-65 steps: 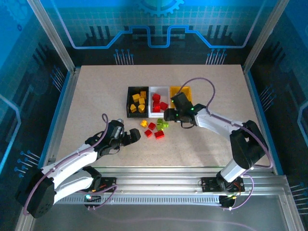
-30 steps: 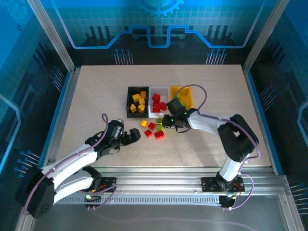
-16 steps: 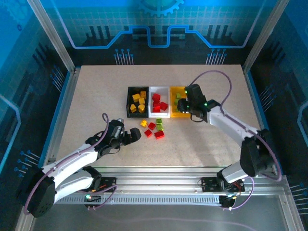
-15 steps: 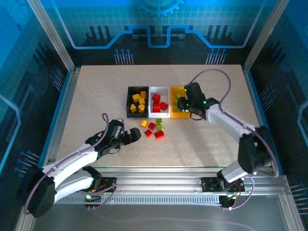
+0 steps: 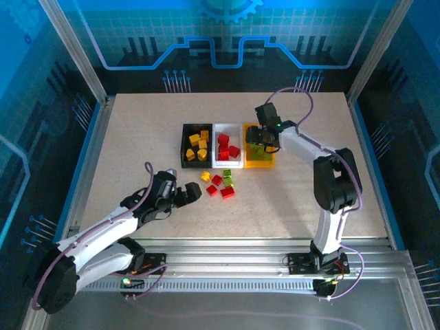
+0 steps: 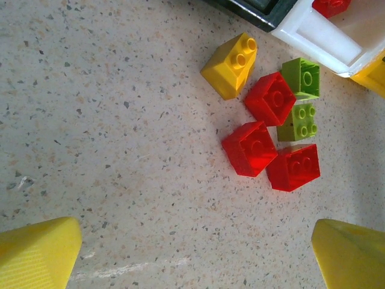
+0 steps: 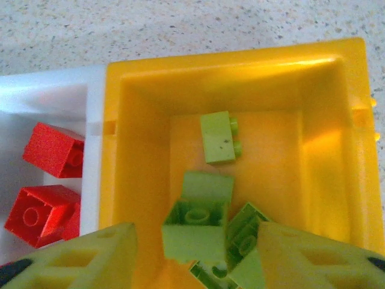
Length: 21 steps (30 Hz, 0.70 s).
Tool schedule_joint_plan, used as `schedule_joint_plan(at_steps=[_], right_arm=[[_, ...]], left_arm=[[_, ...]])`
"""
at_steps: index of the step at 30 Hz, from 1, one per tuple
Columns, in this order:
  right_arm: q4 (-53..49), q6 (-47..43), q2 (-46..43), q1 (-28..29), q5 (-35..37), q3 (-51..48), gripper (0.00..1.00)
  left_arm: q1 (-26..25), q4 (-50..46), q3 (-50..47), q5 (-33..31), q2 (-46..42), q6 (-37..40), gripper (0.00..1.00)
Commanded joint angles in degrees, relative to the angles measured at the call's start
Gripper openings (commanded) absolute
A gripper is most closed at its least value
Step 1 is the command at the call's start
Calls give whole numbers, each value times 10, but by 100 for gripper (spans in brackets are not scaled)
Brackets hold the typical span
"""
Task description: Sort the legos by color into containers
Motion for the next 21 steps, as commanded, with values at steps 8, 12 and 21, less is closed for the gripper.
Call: schedule_joint_plan(at_steps=[8, 12, 21], right_arm=[[17, -9, -164, 17, -27, -101, 61], [26, 1, -221, 35, -24, -169, 60], [31, 21, -288, 40, -20, -261, 60]], left_arm=[[-2, 8, 72, 30, 67, 53, 98], [-10, 7, 126, 45, 147, 92, 90], [-73, -26, 236, -31, 322, 158, 65]])
